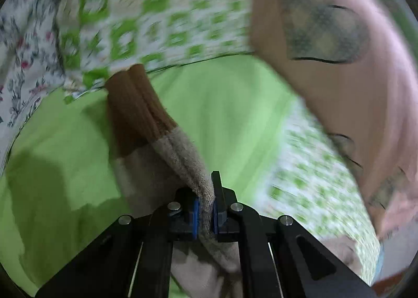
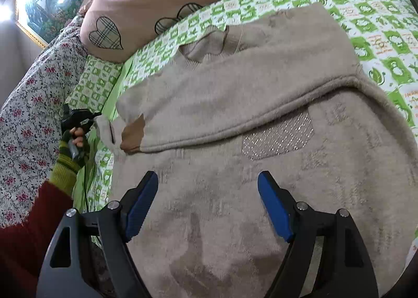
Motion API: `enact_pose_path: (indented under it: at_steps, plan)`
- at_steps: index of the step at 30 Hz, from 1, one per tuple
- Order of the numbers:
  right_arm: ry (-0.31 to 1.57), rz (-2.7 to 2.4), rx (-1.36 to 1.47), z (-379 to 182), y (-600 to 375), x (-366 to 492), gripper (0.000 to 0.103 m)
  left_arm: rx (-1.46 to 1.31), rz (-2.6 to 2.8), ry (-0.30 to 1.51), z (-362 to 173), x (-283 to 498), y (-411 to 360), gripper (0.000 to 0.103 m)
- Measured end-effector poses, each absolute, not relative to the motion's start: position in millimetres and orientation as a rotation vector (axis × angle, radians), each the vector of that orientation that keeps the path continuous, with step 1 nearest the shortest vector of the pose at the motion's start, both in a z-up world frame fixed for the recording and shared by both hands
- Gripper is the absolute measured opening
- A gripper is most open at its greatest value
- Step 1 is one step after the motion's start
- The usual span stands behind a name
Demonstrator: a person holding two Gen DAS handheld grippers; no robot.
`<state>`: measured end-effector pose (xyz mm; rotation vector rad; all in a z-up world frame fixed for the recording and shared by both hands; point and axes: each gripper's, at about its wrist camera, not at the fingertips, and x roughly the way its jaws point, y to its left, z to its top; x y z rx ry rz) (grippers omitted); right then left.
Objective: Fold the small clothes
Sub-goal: 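Carry the sleeve across the sweater body and open the left tool, then grasp the folded brown cuff and sweater side with the right tool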
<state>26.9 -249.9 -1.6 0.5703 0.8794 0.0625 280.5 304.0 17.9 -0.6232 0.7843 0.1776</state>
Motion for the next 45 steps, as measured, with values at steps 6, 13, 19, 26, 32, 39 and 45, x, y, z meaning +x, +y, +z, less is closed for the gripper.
enact_pose_path:
  at_steps: [6, 13, 19, 26, 32, 39, 45]
  plan:
    - [0.826, 0.044, 0.571, 9.1, -256.2, 18.4, 0.079, -0.482, -0.133, 0.658, 79.5, 225.2, 179.7, 0.005]
    - [0.755, -0.064, 0.614, 16.5, -282.0, -8.6, 0.079, -0.231, -0.453, 0.685, 78.2, 197.9, -1.7, 0.005]
    - [0.712, -0.144, 0.627, 24.3, -308.8, -35.2, 0.079, -0.108, -0.514, 0.804, 26.6, 208.0, -84.3, 0.005]
    - [0.694, -0.183, 0.668, 24.9, -323.0, -43.8, 0.079, -0.018, -0.508, 0.950, -27.1, 208.9, -119.0, 0.017]
    - [0.703, -0.152, 0.677, 27.8, -316.4, -22.8, 0.079, -0.012, -0.512, 0.921, -16.6, 161.7, -95.3, 0.053]
    - [0.724, -0.089, 0.699, 24.5, -309.5, 32.6, 0.079, -0.080, -0.353, 0.883, -4.7, 110.6, -14.8, 0.057]
    - [0.810, -0.089, 0.726, -0.2, -308.3, 92.3, 0.079, -0.226, -0.035, 0.913, -23.8, 109.1, 81.8, 0.057]
